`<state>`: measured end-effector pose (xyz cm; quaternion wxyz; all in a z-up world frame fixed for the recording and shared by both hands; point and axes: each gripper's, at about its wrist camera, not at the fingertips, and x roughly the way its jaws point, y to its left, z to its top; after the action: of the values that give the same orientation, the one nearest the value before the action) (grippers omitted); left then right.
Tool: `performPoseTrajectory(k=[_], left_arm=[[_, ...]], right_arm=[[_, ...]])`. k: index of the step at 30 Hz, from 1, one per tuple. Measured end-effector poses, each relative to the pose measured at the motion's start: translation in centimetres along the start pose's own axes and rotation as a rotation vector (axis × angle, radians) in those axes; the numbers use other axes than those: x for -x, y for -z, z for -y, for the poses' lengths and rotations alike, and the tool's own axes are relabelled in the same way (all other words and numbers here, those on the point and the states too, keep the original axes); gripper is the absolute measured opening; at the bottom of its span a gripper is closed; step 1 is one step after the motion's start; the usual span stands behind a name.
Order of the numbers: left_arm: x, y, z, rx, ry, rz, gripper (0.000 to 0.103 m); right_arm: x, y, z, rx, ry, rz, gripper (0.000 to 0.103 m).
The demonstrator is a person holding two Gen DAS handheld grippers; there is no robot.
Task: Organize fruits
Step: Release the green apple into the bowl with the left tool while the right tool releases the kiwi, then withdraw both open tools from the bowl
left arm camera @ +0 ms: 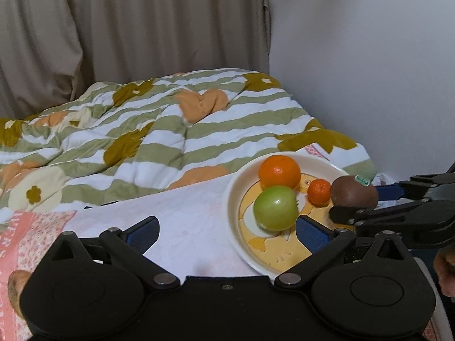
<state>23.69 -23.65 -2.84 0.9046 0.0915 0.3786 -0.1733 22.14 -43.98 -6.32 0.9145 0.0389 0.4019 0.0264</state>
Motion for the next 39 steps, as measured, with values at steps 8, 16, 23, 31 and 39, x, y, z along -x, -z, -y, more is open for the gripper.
performPoseTrajectory(k=[8, 16, 23, 31, 39], left_arm=[[0.5, 0.9, -1.0, 0.037, -0.018, -0.001, 0.103], [1.1, 1.7, -1.0, 0.037, -0.014, -0.006, 0.103], [2.9, 2.2, -0.7, 0.04, -0.01, 0.017, 0.103], [6.3, 2.8, 0.3, 0.052, -0.02, 0.065, 0.103], [11.5, 4.7, 0.4, 0.094, -0.052, 0.139, 0.103]], right_arm=[[-2.9, 1.1, -1.2, 0.064, 0.003, -0.03, 0.08], [-3.6, 1.6, -1.3, 0.089, 0.005, -0.028, 0.082], [-0.8, 1.3, -1.5, 0.112, 0.035, 0.069, 0.103], [3.5, 1.5, -1.3, 0.095, 0.027, 0.095, 0.103], [9.4, 2.2, -2.8, 0.096, -0.019, 0.146, 0.103]])
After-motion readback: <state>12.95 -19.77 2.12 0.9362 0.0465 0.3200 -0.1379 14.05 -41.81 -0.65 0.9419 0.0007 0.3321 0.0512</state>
